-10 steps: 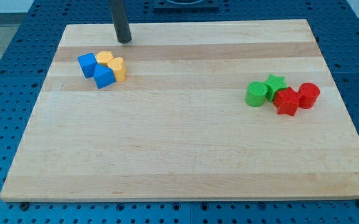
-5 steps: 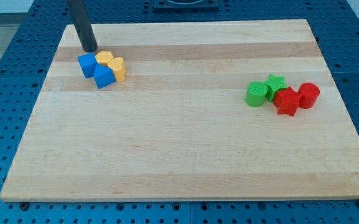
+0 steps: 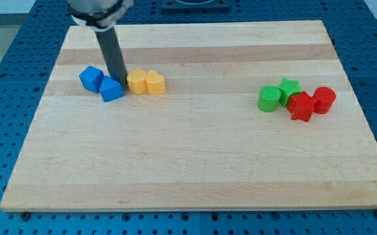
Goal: Move the yellow blocks towards the top center
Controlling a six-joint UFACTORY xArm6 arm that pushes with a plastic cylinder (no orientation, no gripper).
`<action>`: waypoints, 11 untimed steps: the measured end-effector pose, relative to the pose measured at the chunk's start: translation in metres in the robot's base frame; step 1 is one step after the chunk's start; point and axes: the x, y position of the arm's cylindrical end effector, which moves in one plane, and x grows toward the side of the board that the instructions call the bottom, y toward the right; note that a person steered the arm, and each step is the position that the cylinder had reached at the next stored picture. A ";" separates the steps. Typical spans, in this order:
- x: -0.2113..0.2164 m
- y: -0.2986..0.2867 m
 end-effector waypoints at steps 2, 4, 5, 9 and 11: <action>0.013 0.028; -0.026 0.013; -0.013 0.010; 0.037 0.005; 0.073 -0.006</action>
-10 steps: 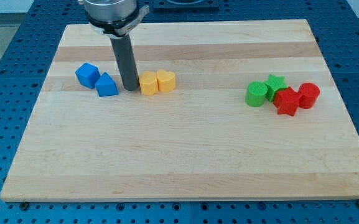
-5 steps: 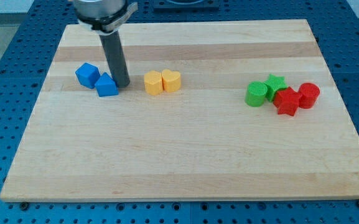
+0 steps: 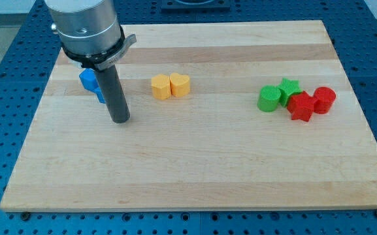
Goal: Move the yellow blocks towards the top center
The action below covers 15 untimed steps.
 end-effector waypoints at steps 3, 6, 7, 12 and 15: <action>-0.055 -0.028; -0.055 0.058; -0.055 0.077; -0.040 0.086; -0.184 0.125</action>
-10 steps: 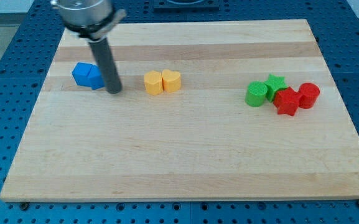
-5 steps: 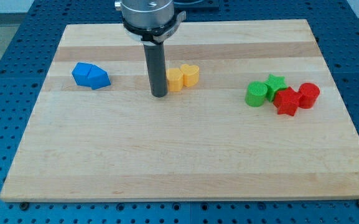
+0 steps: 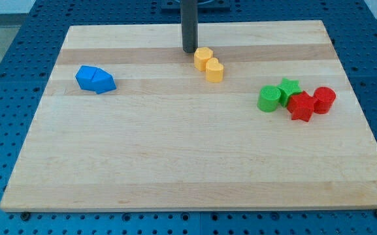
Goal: Move the yellow blocks towards the top center
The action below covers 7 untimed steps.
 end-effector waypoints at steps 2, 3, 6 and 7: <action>0.090 -0.004; 0.120 0.040; 0.083 0.101; 0.109 0.087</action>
